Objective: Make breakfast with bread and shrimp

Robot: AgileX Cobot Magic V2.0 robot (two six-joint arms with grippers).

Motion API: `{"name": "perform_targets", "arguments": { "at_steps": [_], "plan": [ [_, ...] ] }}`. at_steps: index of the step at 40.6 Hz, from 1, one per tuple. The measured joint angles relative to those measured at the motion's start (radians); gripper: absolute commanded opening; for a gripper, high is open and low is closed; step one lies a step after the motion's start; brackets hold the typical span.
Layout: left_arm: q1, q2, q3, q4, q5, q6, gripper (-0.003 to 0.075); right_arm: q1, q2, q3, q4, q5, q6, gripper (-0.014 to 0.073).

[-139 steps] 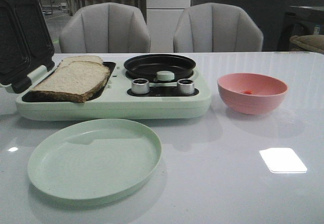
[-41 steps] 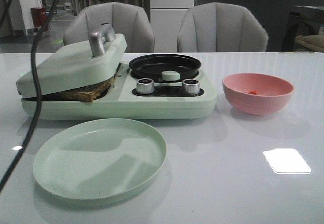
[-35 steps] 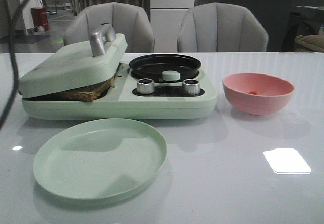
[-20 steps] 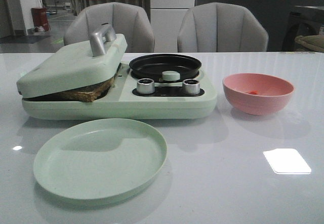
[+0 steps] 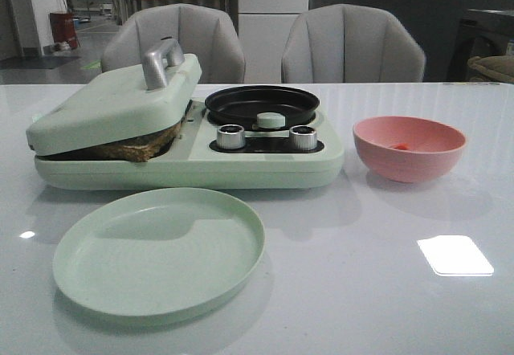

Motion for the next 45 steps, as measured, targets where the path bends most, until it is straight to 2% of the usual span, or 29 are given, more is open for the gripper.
{"name": "perform_targets", "arguments": {
  "at_steps": [12, 16, 20, 24, 31, 45],
  "plan": [
    [0.000, -0.352, 0.363, -0.083, -0.117, -0.002, 0.0243, 0.000, 0.000, 0.000, 0.000, 0.000, 0.000, 0.0428],
    [0.000, -0.467, 0.458, -0.085, -0.132, -0.002, 0.0173, 0.000, 0.000, 0.000, 0.000, 0.000, 0.000, 0.0428],
    [0.000, -0.572, 0.540, -0.085, -0.162, -0.002, 0.0030, 0.000, 0.000, 0.000, 0.000, 0.000, 0.000, 0.0428],
    [0.000, -0.666, 0.614, -0.085, -0.188, -0.002, 0.0038, 0.000, 0.000, 0.000, 0.000, 0.000, 0.000, 0.0428],
    [0.000, -0.751, 0.668, -0.091, -0.254, -0.002, 0.0034, 0.000, 0.000, 0.000, 0.000, 0.000, 0.000, 0.0428],
    [-0.002, -0.760, 0.668, -0.100, -0.271, -0.002, 0.0034, 0.000, 0.000, 0.000, 0.000, -0.002, 0.000, 0.0428]
  ]
}}
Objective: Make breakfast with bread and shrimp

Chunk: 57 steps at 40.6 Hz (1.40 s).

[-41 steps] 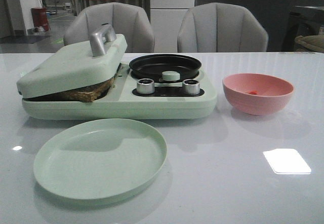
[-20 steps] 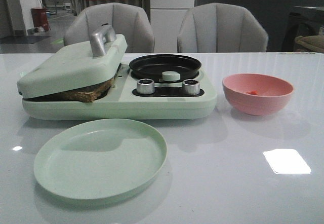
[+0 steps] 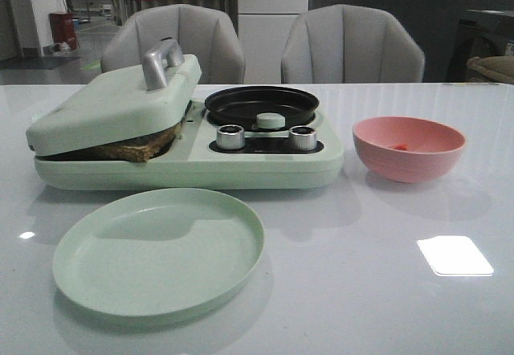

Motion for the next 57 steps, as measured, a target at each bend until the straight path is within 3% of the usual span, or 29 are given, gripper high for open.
{"name": "perform_targets", "arguments": {
  "at_steps": [12, 25, 37, 57],
  "plan": [
    [-0.002, 0.000, 0.000, -0.006, -0.002, 0.000, 0.0034, 0.000, 0.000, -0.012, 0.013, -0.071, 0.000, 0.0428],
    [-0.002, 0.000, 0.000, -0.006, -0.002, 0.000, 0.0034, 0.000, 0.246, -0.317, 0.004, 0.197, 0.000, 0.0405],
    [-0.002, 0.000, 0.000, -0.006, -0.002, 0.000, 0.0034, -0.012, 0.394, -0.385, 0.006, 0.271, 0.003, 0.0339],
    [-0.002, 0.000, 0.000, -0.006, -0.002, 0.000, 0.0034, -0.342, 0.941, -0.784, 0.126, 0.528, -0.022, 0.0339]
  ]
}}
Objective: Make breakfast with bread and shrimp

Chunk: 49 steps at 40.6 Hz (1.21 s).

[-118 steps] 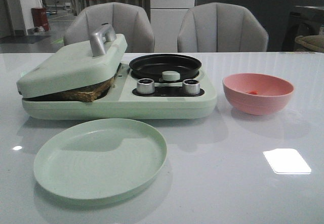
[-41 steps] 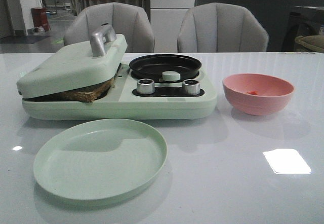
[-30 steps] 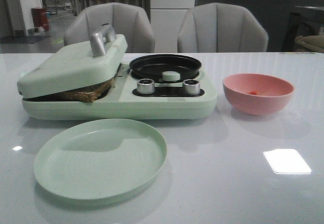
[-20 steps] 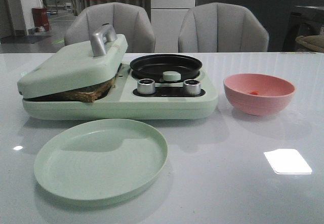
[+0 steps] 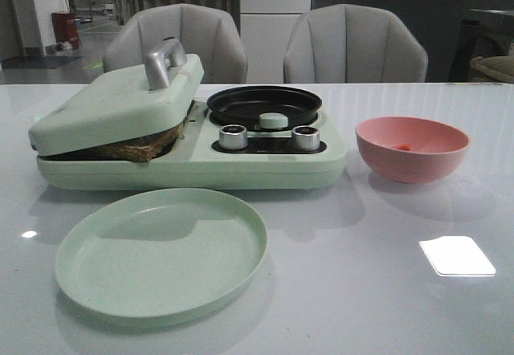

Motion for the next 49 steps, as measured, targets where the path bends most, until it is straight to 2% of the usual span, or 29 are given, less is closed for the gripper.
{"name": "perform_targets", "arguments": {
  "at_steps": [14, 24, 39, 42, 49],
  "plan": [
    [0.000, 0.000, 0.000, 0.000, 0.000, 0.000, 0.0034, -0.181, 0.390, -0.259, 0.289, 0.150, -0.278, 0.0356],
    [0.000, 0.000, 0.000, -0.002, 0.000, 0.000, 0.0033, -0.213, 0.637, -0.433, 0.306, 0.222, -0.337, 0.0519],
    [0.000, 0.000, 0.000, -0.002, 0.000, 0.000, 0.0034, -0.205, 0.927, -0.667, 0.306, 0.238, -0.346, 0.0519],
    [0.000, 0.000, 0.000, -0.002, 0.000, 0.000, 0.0034, -0.205, 0.978, -0.713, 0.306, 0.238, -0.346, 0.0479],
    [0.000, 0.000, 0.000, -0.002, 0.000, 0.000, 0.0034, -0.205, 1.073, -0.796, 0.306, 0.267, -0.346, 0.0195]
  ]
}}
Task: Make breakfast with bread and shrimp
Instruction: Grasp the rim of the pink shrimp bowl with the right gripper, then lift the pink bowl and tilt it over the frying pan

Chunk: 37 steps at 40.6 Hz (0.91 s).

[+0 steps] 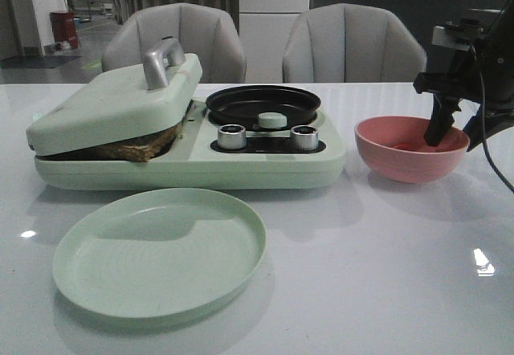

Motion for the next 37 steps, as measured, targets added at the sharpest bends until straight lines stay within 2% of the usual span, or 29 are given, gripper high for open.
{"name": "perform_targets", "arguments": {
  "at_steps": [6, 11, 17, 26, 31, 37],
  "plan": [
    [0.000, 0.000, 0.000, 0.000, 0.000, 0.000, 0.0034, 0.000, 0.041, -0.053, 0.015, 0.056, -0.002, 0.0052],
    [0.000, 0.000, 0.000, 0.000, 0.000, 0.000, 0.0034, 0.000, 0.043, -0.094, 0.011, 0.093, -0.051, -0.0024],
    [0.000, 0.000, 0.000, 0.000, 0.000, 0.000, 0.0034, 0.000, 0.024, -0.159, 0.052, 0.108, -0.102, -0.0022],
    [0.000, 0.000, 0.000, 0.000, 0.000, 0.000, 0.0034, 0.031, -0.029, -0.274, 0.235, 0.112, -0.188, -0.0022],
    [0.000, 0.000, 0.000, 0.000, 0.000, 0.000, 0.0034, 0.082, -0.031, -0.299, 0.359, 0.086, -0.289, -0.0022],
    [0.000, 0.000, 0.000, 0.000, 0.000, 0.000, 0.0034, 0.171, -0.031, -0.299, 0.461, -0.026, -0.451, -0.0022]
  ]
}}
